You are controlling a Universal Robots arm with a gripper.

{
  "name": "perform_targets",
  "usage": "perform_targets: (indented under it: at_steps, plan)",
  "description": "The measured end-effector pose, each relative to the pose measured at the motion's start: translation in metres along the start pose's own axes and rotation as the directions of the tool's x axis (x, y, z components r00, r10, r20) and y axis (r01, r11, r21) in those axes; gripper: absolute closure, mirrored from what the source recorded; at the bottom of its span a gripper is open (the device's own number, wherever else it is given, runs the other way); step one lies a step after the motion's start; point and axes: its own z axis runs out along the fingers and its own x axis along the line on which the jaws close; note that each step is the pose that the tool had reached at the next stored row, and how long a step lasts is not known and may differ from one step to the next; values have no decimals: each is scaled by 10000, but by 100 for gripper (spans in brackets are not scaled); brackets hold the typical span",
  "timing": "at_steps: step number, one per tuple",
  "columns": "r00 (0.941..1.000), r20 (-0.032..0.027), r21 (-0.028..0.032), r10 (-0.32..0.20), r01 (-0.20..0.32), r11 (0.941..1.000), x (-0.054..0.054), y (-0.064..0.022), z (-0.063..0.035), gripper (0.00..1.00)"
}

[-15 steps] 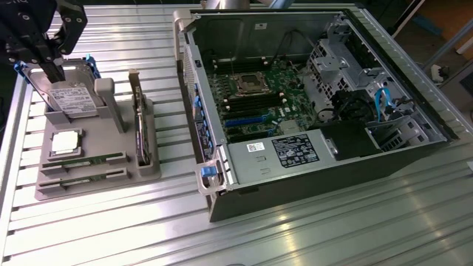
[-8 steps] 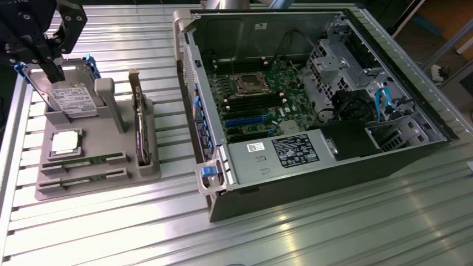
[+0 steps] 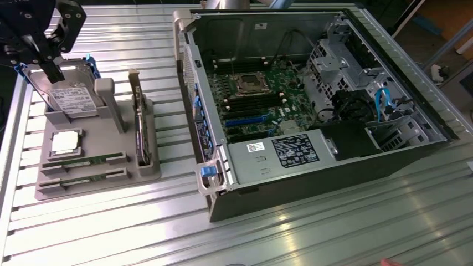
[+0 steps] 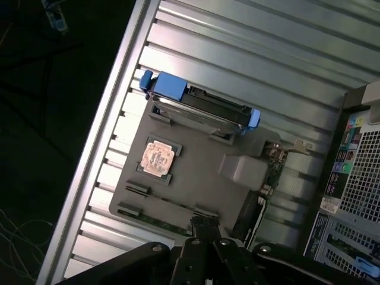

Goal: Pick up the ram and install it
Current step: 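Pick up the ram and move it above insertion slot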

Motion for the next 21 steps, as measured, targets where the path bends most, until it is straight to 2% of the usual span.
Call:
perform_targets:
  at_steps: [9,16,21]
  plan:
    - [9961,-39,-23,-881,881,9961,0,-1,0,89]
    - [9850,-73,-49,-1724,1724,9850,1,-3,0,89]
    - [9742,-94,-66,-2253,2253,9743,1,-3,0,89]
